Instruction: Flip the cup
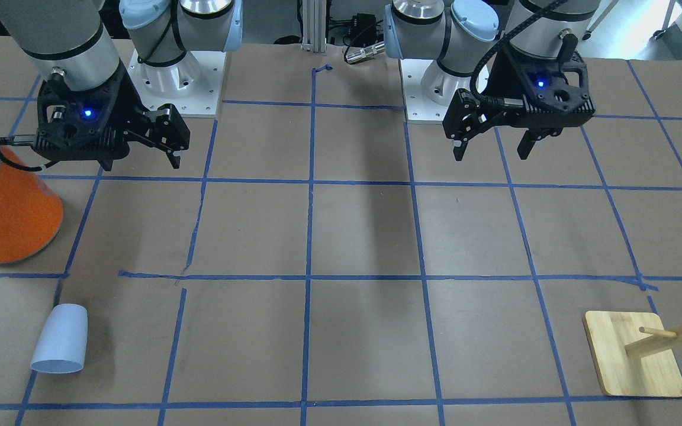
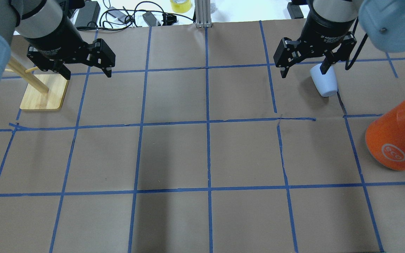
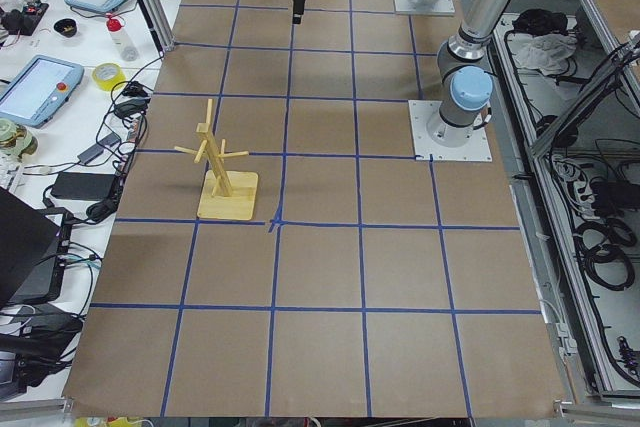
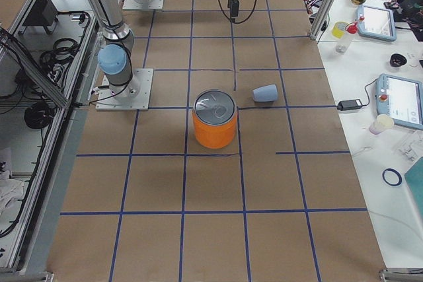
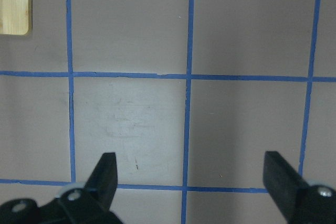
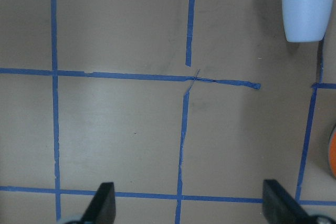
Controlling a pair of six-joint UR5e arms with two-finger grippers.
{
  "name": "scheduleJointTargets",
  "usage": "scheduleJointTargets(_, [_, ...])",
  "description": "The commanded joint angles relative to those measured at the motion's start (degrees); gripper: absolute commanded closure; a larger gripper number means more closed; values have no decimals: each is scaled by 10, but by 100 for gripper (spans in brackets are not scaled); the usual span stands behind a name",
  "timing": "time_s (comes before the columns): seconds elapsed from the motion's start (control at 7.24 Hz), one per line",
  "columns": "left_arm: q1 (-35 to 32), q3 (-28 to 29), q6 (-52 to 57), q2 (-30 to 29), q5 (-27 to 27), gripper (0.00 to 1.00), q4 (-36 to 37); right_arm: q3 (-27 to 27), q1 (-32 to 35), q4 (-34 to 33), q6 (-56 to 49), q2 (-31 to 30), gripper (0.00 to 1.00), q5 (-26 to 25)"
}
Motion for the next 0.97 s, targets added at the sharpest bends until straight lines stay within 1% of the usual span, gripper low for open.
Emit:
scheduleJointTargets(0.0, [0, 0, 0, 0, 0, 0, 0, 3, 0, -1, -1, 1, 0, -4])
scheduleJointTargets(0.83, [-1, -3, -7, 0, 0, 0, 0, 4, -2, -4, -2, 2, 0, -6])
